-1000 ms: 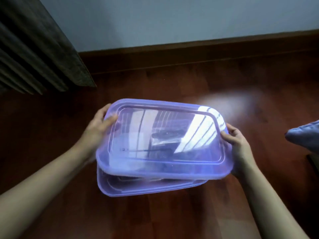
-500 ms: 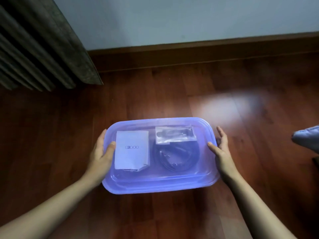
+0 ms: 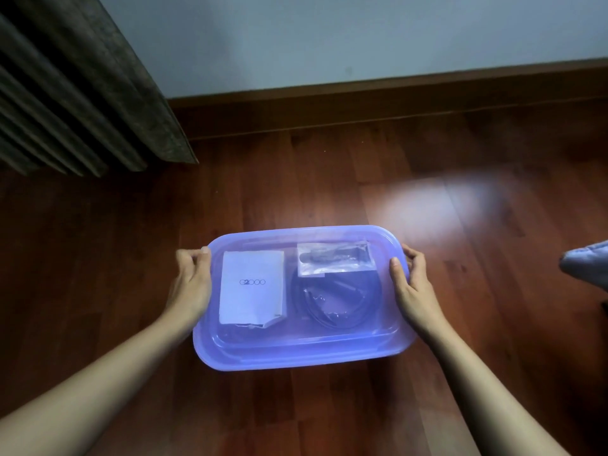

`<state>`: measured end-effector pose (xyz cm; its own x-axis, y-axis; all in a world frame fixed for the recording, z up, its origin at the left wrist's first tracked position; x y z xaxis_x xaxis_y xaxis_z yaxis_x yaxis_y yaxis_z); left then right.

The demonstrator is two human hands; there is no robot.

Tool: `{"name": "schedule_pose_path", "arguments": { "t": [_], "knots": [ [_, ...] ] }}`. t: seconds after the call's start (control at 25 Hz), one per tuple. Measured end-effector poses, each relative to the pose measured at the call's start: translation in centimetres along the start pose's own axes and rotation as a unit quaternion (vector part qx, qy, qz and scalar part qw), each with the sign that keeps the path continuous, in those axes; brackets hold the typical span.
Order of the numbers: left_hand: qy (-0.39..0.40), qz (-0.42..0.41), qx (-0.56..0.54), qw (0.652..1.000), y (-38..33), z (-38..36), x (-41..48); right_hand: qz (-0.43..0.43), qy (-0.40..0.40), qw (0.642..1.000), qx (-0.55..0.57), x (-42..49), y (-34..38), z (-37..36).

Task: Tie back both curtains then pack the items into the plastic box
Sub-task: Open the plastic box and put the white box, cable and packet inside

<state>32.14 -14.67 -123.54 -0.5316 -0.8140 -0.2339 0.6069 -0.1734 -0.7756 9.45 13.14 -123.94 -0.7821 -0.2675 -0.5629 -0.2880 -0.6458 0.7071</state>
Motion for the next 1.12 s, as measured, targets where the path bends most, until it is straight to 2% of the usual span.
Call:
{"name": "schedule_pose_path", "arguments": {
  "t": [0.16,0.4,0.52,0.64,0.84,0.92,1.12],
  "knots": [
    [0.001,0.005,-0.121,0.993,1.5,-0.9,1.1,-0.022,-0.014,1.000,-0.011,0.5,-0.6,-0.2],
    [-0.014,0.001,-0.123,0.992,1.6,-0.8,1.1,-0.021,-0.034,0.998,-0.038,0.8,-0.7,0.0],
    [0.020,0.046,-0.204,0.978,2.4,-1.0,0.3,-0.043,-0.049,0.998,-0.025,0.3,-0.7,0.5],
    [0.054,0.088,-0.216,0.971,4.0,-1.7,-2.4,-0.083,-0.057,0.994,-0.033,-0.3,-2.4,0.8],
    [-0.047,0.108,-0.160,0.980,4.8,-1.5,-4.1,-0.110,-0.069,0.990,-0.055,-1.0,-2.9,0.0],
    [-0.058,0.110,-0.144,0.982,4.9,-1.1,-3.6,-0.106,-0.087,0.989,-0.058,-0.8,-2.2,0.1],
    [-0.114,0.101,-0.115,0.982,4.8,3.4,-3.4,-0.057,-0.086,0.992,-0.069,0.0,2.2,-2.4]
  ]
}}
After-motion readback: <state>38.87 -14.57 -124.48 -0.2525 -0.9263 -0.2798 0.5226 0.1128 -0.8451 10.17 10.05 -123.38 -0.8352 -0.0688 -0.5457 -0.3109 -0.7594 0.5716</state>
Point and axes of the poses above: each hand's wrist, its own x-axis towards the middle knuckle, its own z-axis out of the back of the hand, y = z × x, the point moved 7 cm from there along x, towards the middle knuckle, and after that the axes turned 15 degrees about -z, right-handed, at the moved point
